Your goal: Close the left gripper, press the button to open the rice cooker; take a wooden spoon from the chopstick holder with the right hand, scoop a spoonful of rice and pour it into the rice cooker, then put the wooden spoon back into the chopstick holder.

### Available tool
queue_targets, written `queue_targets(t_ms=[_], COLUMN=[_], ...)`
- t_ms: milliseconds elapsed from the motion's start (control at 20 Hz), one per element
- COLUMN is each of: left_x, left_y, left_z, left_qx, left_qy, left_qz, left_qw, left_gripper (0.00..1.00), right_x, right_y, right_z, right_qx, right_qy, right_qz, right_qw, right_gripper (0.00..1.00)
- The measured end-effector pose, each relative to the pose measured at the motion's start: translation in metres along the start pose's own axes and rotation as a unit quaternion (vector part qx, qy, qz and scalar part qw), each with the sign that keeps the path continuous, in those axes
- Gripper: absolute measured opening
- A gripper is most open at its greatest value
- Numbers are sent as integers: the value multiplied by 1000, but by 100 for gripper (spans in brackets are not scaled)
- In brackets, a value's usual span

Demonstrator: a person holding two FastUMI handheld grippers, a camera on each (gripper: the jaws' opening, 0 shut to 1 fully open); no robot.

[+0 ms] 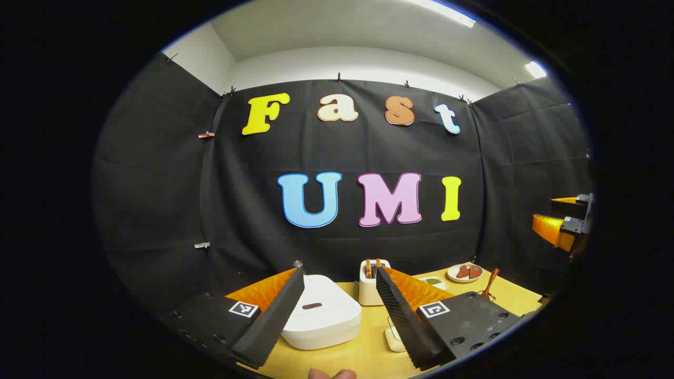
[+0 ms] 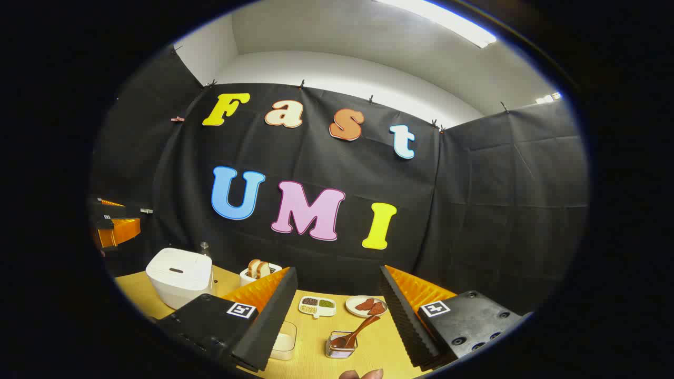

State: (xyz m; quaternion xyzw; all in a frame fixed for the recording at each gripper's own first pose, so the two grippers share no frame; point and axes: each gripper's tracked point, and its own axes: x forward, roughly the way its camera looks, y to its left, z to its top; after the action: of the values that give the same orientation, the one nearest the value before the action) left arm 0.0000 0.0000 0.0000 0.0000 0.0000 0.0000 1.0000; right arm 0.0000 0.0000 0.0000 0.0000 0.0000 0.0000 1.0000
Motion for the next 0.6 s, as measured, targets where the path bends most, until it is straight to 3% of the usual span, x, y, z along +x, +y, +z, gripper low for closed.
queue_targets(t_ms=[600], left_x=[-5], left_y=[-8], left_z=[-1], left_qx=[4], left_qy=[-2], left_qz=[-5], left_qw=[1000], left_gripper=[95], right_x=[-8], right_y=[-4], right_z=[-2], right_qx=[-6], right_qy=[6], right_qz=[-4], right_qw=[1000], right_gripper=[97])
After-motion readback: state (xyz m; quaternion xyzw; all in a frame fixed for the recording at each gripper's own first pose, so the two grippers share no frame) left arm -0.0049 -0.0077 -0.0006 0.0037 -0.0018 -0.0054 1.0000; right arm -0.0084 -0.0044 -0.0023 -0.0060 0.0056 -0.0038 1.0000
